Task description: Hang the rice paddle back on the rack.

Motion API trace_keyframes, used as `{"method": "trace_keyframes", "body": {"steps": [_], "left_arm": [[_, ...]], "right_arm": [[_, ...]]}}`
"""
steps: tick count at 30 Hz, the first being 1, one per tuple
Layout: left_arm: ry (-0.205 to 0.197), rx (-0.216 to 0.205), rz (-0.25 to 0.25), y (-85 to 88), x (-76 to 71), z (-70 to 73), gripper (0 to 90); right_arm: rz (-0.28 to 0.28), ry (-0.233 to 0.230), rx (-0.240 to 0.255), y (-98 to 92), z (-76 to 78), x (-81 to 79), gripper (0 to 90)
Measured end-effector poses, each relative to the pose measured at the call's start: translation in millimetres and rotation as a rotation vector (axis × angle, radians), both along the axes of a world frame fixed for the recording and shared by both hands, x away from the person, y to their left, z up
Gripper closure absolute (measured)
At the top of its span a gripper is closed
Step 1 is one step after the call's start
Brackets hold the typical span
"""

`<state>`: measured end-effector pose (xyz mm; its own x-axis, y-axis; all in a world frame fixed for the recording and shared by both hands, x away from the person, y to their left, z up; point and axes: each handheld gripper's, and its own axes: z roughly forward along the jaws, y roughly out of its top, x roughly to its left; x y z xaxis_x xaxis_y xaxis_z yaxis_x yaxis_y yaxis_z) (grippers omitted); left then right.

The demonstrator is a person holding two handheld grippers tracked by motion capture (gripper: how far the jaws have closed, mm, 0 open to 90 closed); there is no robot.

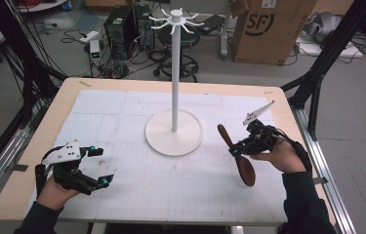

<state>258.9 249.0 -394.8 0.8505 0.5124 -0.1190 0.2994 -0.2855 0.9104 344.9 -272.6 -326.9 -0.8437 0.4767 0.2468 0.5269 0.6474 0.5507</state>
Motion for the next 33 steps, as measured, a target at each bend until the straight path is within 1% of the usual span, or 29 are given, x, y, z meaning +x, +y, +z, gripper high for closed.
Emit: {"method": "trace_keyframes", "body": {"steps": [3, 4, 8, 11, 13, 18, 23, 26, 33], "left_arm": [[0.0, 0.0, 0.002, -0.1, -0.2, 0.0, 1.6], [-0.002, 0.002, 0.002, -0.1, -0.1, 0.2, 1.6], [-0.002, 0.0, 0.0, -0.4, -0.2, 0.3, 1.6], [-0.004, 0.001, -0.001, -0.1, 0.0, 0.4, 1.6], [-0.002, -0.003, 0.002, 0.2, -0.3, 0.5, 1.6], [-0.003, 0.002, -0.003, -0.1, -0.1, 0.5, 1.6], [-0.002, -0.002, -0.003, -0.5, -0.1, 0.4, 1.6], [-0.002, -0.002, -0.002, -0.4, -0.1, 0.5, 1.6], [-0.003, -0.001, -0.002, -0.1, 0.0, 0.7, 1.6]], "right_arm": [[-0.004, -0.009, 0.014, 1.6, 5.7, -0.2, 78.2], [0.001, -0.022, 0.019, 2.2, 7.2, 0.2, 78.2], [0.006, -0.039, 0.055, 6.2, 16.2, 0.0, 78.1], [0.013, -0.062, 0.066, 10.0, 20.9, 0.5, 78.1], [0.02, -0.067, 0.076, 12.2, 23.3, 0.5, 78.1], [0.029, -0.081, 0.12, 15.9, 31.1, 0.9, 78.1], [0.042, -0.107, 0.131, 19.7, 43.7, 1.5, 78.1], [0.037, -0.112, 0.143, 20.7, 52.2, 1.7, 78.1], [0.049, -0.142, 0.166, 26.0, 70.0, 3.0, 78.1]]}}
